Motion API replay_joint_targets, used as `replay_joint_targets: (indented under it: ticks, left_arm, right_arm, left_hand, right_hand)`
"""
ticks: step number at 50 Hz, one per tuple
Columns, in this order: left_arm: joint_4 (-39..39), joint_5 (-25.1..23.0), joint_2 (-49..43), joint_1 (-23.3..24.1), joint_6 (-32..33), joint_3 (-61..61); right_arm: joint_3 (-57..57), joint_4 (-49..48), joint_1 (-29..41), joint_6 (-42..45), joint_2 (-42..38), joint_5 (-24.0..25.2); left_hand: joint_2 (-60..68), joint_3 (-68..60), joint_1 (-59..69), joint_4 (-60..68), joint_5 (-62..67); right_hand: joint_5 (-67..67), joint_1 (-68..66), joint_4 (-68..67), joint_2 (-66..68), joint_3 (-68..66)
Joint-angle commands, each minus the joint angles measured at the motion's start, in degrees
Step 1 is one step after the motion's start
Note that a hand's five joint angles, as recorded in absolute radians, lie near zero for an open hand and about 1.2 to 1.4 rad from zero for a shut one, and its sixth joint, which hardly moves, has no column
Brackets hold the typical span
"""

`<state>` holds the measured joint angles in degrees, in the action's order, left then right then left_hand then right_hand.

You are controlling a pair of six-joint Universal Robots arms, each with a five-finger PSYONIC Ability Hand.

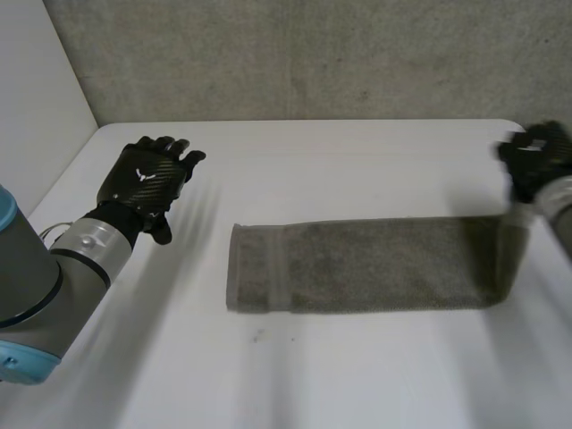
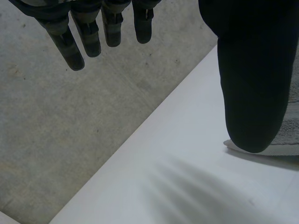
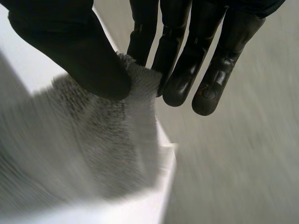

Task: Fold the towel.

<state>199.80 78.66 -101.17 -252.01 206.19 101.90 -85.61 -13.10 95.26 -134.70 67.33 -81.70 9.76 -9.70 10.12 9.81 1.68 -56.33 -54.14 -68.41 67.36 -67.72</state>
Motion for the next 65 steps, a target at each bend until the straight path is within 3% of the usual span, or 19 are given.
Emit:
replay_joint_targets:
  ticks: [1,10,16,18,19,20,21,27,32,37,44,46,47,49,50,51,52,60,65]
  left_arm:
    - [0.1,0.0,0.9,-0.1,0.0,0.8]
    - [0.1,0.0,1.0,-0.1,0.0,1.8]
    - [0.1,0.0,0.8,0.0,0.0,1.9]
    - [0.1,0.0,0.7,0.4,0.0,1.8]
    - [0.1,0.0,0.7,0.4,0.0,1.8]
    - [0.1,0.0,0.7,0.5,0.0,1.7]
    - [0.1,0.0,0.8,0.6,0.0,1.6]
    - [0.4,0.1,0.6,2.0,-0.4,0.6]
    - [1.3,0.4,-1.9,7.3,-4.3,-2.4]
    - [1.1,1.8,-7.8,11.3,-9.4,-6.1]
    - [1.0,6.9,-15.3,13.8,-9.9,-9.9]
    - [0.9,8.9,-17.3,14.1,-9.9,-10.7]
    - [0.9,8.9,-17.3,14.1,-9.9,-10.7]
    - [0.8,9.4,-17.4,14.2,-10.0,-10.6]
    - [0.8,9.4,-17.4,14.2,-10.0,-10.6]
    - [0.7,9.6,-17.0,14.3,-10.0,-10.4]
    - [0.6,9.7,-16.3,14.5,-9.9,-10.1]
    - [0.6,9.8,-10.1,14.6,-9.9,-7.0]
    - [0.5,9.8,-6.3,14.4,-9.9,-5.0]
  right_arm:
    - [-1.1,-7.1,21.2,-2.4,-1.7,8.5]
    - [3.9,-9.1,39.3,-2.7,-15.6,9.7]
    - [4.9,-8.3,41.9,-2.8,-18.5,9.6]
    - [5.0,-8.2,41.9,-3.5,-17.6,8.8]
    - [5.0,-8.2,41.9,-3.5,-17.6,8.8]
    - [4.9,-8.1,41.9,-4.0,-16.5,8.0]
    - [4.7,-8.0,41.7,-5.1,-14.3,6.3]
    - [1.9,-5.5,34.0,-15.5,-6.3,1.2]
    - [-1.0,2.8,26.8,-23.6,-1.8,1.5]
    - [-5.4,9.2,19.7,-24.8,-1.3,2.4]
    - [-13.4,6.9,12.1,-23.1,-1.2,5.1]
    - [-15.7,4.7,10.7,-20.8,-1.9,5.4]
    - [-15.7,4.7,10.7,-20.8,-1.9,5.4]
    - [-16.5,1.6,10.2,-18.6,-3.7,5.2]
    - [-16.5,1.6,10.2,-18.6,-3.7,5.2]
    - [-16.3,-0.2,10.0,-17.3,-4.8,4.4]
    - [-16.1,-1.7,9.7,-15.4,-5.0,3.8]
    - [-13.0,-8.0,12.7,-6.5,-0.2,-1.2]
    - [-6.3,-7.6,30.1,-5.1,-2.6,-0.7]
  left_hand:
    - [0.8,-0.8,0.4,0.7,-1.1]
    - [0.8,-0.8,0.4,0.7,-1.1]
    - [0.6,-0.7,0.3,0.6,-1.3]
    - [0.8,-0.8,0.4,0.7,-1.1]
    - [0.8,-0.8,0.4,0.7,-1.1]
    - [1.0,-1.0,0.6,0.9,-1.0]
    - [1.0,-1.0,0.6,0.9,-1.0]
    - [1.8,-1.9,1.4,1.8,-0.1]
    - [3.5,-3.5,3.1,3.4,1.6]
    - [3.7,-3.7,3.3,3.6,1.7]
    - [3.7,-3.7,3.3,3.6,1.7]
    - [3.7,-3.7,3.3,3.6,1.7]
    - [3.7,-3.7,3.3,3.6,1.7]
    - [3.5,-3.5,3.1,3.4,1.6]
    - [3.5,-3.5,3.1,3.4,1.6]
    - [3.5,-3.5,3.1,3.4,1.6]
    - [3.3,-3.4,3.0,3.3,1.4]
    - [3.0,-3.0,2.6,2.9,1.1]
    - [2.6,-2.7,2.3,2.6,0.7]
  right_hand:
    - [-13.7,-25.9,-11.6,12.6,-12.3]
    - [-13.7,-25.9,-11.6,12.6,-12.3]
    - [-12.9,-25.1,-10.8,11.9,-11.5]
    - [34.6,22.5,36.7,-35.7,36.0]
    - [34.9,22.7,37.0,-35.9,36.3]
    - [53.7,41.5,55.8,-54.7,55.1]
    - [56.3,44.1,58.4,-57.4,57.7]
    - [56.3,44.1,58.4,-57.4,57.7]
    - [56.3,44.1,58.4,-57.4,57.7]
    - [56.3,44.1,58.4,-57.4,57.7]
    - [56.3,44.1,58.4,-57.4,57.7]
    - [45.4,33.2,47.5,-46.4,46.8]
    - [45.3,33.1,47.4,-46.3,46.7]
    - [16.4,4.2,18.5,-17.4,17.8]
    - [16.2,4.0,18.3,-17.2,17.6]
    - [-4.3,-16.5,-2.2,3.2,-2.9]
    - [-13.6,-25.8,-11.5,12.5,-12.2]
    - [-13.7,-25.9,-11.6,12.6,-12.3]
    - [-13.7,-25.9,-11.6,12.6,-12.3]
